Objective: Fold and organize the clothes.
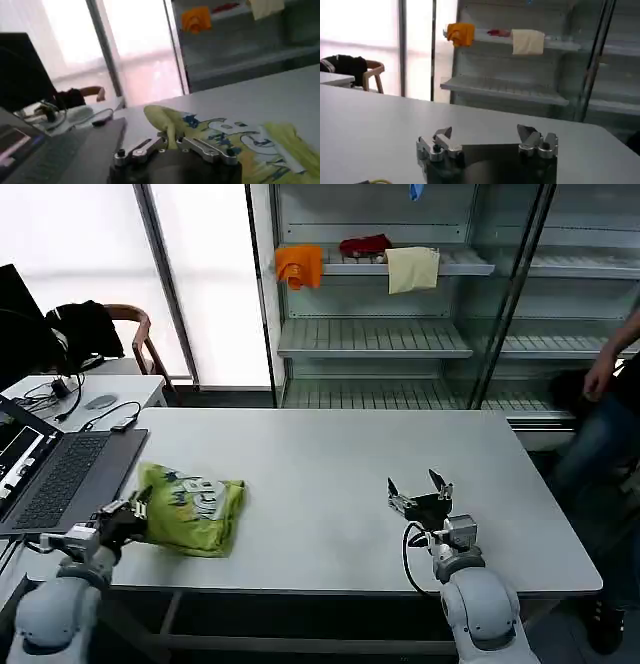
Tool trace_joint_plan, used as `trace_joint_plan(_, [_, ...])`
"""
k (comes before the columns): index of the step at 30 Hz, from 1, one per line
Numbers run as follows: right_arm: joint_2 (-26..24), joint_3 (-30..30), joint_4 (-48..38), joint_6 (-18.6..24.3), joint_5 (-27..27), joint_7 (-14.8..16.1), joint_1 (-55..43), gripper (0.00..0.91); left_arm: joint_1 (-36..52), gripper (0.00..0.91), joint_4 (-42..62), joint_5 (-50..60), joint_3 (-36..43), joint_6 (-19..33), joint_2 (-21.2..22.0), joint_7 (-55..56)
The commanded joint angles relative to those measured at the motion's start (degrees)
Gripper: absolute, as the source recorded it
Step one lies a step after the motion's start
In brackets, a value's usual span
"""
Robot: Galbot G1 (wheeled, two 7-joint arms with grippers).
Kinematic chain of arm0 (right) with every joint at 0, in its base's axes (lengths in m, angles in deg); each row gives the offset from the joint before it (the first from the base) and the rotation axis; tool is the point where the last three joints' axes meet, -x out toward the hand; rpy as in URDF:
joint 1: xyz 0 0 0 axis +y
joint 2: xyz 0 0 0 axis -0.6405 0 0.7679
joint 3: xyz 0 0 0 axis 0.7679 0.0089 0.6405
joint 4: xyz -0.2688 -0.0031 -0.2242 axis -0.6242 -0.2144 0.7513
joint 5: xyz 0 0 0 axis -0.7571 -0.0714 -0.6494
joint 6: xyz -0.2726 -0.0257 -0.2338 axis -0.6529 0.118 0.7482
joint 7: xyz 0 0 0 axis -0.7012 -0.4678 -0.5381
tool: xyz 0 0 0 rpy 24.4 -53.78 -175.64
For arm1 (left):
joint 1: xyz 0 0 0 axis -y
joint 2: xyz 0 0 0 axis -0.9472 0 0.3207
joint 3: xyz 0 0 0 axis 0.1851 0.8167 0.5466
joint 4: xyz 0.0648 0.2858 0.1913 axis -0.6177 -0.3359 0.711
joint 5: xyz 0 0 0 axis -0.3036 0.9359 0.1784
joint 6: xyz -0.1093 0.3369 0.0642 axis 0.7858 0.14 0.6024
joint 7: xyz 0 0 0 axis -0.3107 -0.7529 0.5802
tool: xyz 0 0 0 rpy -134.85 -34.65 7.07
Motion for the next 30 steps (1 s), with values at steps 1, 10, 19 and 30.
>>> trace_joint_plan(1, [0.06, -0.12, -0.05, 0.23, 0.18, 0.13, 0.02, 0.907, 3.93, 0.01, -0.63, 4.69, -7.51, 0.28, -14.35, -6.12])
trace_joint_plan(10, [-0.38, -1.94, -0.79, 1.58, 1.2, 0.51, 1.27, 0.907, 5.13, 0.02, -4.55, 9.81, -4.58, -1.0, -17.49, -10.11])
trace_joint_plan(19, [-0.61, -3.98, -2.43, 3.43, 1.8, 0.74, 2.94, 0.907, 0.68, 0.02, -3.54, 27.64, 11.91, 4.04, 1.74, -7.4])
trace_joint_plan(30, [-0.94, -5.24, -2.61, 3.56, 2.3, 0.68, 2.94, 0.907, 3.75, 0.03, -5.78, 27.32, 26.29, -4.24, 11.38, -0.67])
